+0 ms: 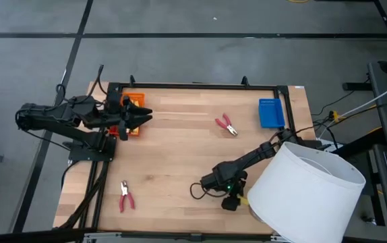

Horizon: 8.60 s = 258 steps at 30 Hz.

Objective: Pick & Place School Supplies
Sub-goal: Put the yellow eraser into the orange bin

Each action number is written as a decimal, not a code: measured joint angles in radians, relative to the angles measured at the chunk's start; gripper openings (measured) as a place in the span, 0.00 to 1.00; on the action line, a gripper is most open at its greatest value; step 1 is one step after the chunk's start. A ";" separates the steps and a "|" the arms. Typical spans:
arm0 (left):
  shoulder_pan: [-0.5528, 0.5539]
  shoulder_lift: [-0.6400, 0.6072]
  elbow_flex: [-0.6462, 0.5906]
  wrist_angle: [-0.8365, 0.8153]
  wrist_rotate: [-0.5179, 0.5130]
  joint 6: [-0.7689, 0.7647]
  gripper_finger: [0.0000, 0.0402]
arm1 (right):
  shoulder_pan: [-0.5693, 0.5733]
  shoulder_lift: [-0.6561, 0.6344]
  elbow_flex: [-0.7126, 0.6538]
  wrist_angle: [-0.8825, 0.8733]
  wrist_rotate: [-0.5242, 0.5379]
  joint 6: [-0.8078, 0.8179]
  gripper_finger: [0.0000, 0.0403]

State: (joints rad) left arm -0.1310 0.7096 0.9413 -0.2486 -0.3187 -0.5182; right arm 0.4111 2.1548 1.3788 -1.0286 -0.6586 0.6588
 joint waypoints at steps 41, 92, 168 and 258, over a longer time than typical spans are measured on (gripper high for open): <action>0.000 -0.074 0.000 -0.006 -0.030 0.035 0.36 | -0.065 0.046 0.084 -0.087 0.135 -0.126 0.00; 0.000 -0.123 -0.001 -0.018 0.050 0.094 0.36 | -0.069 0.039 0.147 -0.245 0.213 0.225 0.57; -0.005 -0.004 -0.001 -0.299 -0.081 -0.090 0.36 | -0.494 -0.119 0.630 0.277 0.565 0.030 0.20; 1.139 0.359 -0.320 -0.428 0.207 -0.107 0.07 | -0.491 -0.118 0.803 -0.096 0.694 -0.217 0.59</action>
State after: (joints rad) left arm 1.0082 1.0686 0.6208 -0.6762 -0.1118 -0.6255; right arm -0.0803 2.0365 2.1822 -1.1248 0.0353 0.4422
